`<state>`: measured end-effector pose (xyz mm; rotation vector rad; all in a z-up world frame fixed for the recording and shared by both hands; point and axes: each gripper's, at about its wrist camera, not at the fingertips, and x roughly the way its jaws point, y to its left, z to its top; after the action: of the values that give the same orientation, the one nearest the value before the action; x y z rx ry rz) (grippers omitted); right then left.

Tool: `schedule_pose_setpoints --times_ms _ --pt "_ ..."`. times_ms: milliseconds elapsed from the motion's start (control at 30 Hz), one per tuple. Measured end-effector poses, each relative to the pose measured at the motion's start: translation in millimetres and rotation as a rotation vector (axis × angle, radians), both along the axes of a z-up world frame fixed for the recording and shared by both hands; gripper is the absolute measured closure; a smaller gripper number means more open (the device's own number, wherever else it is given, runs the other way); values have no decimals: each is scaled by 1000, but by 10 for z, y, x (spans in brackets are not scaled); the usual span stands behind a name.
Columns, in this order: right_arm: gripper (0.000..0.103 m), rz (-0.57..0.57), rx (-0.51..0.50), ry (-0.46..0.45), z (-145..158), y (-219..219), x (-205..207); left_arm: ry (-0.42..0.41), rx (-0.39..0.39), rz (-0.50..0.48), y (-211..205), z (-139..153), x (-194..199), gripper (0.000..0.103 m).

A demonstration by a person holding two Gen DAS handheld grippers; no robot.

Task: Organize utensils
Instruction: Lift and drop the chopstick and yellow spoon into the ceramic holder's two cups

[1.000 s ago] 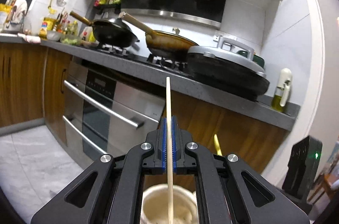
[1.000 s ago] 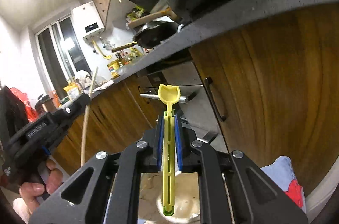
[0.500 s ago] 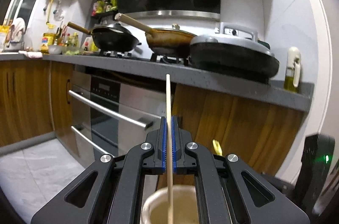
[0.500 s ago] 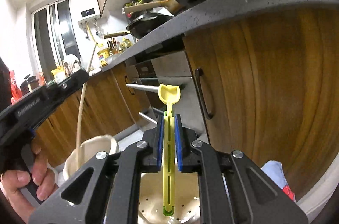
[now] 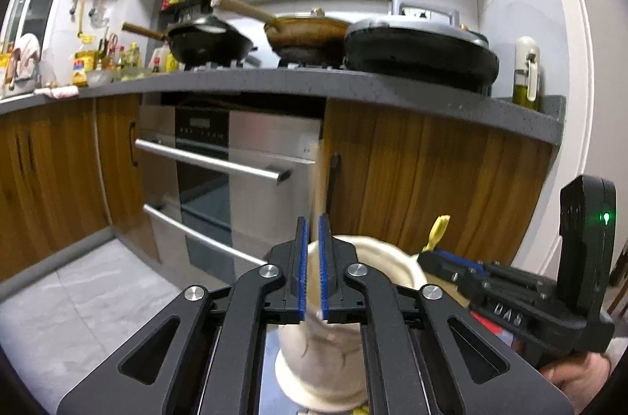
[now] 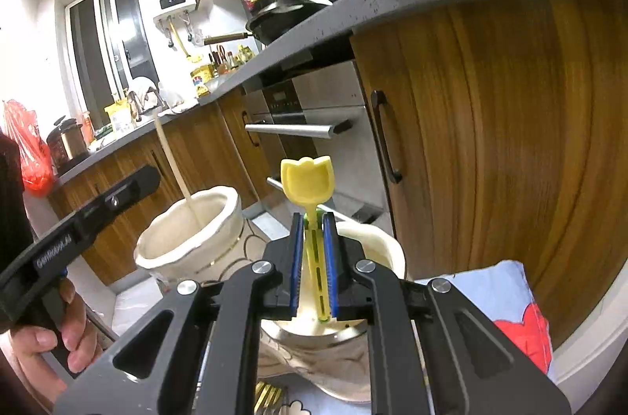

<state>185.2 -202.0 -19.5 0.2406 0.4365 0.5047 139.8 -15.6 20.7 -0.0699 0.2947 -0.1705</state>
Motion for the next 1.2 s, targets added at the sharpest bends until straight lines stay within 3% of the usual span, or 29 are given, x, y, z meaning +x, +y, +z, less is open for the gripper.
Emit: schedule_pose_setpoints --times_ms 100,167,200,267,333,400,467,500,633,800,933,1200 --pt "73 -5 -3 5 24 -14 -38 7 -6 -2 45 7 -90 76" --pt "62 -6 3 -3 52 -34 -91 5 9 3 62 28 -161 74" --pt "61 -9 4 -5 60 -43 -109 3 17 8 67 42 -193 72" --pt "55 -12 9 -12 105 -78 -162 1 27 22 94 69 -276 61" --pt "46 -18 13 -20 141 -118 -217 -1 18 35 155 104 -370 40" --pt "35 -21 24 -32 184 -170 -290 -7 0 41 226 129 -473 34" --pt "17 -46 25 -41 214 -220 -349 9 -16 50 292 135 -544 24" --pt "15 -56 28 -44 226 -252 -377 24 -25 51 328 128 -577 21" --pt "5 -83 35 -38 255 -365 -455 52 -28 73 420 106 -703 16" --pt "5 -111 32 -45 269 -484 -657 113 20 159 506 -20 -860 11" --pt "5 -131 -15 -35 217 -471 -813 185 37 180 510 -218 -949 11" --pt "5 -41 -118 26 -16 -270 -1060 360 99 202 472 -750 -1114 11"
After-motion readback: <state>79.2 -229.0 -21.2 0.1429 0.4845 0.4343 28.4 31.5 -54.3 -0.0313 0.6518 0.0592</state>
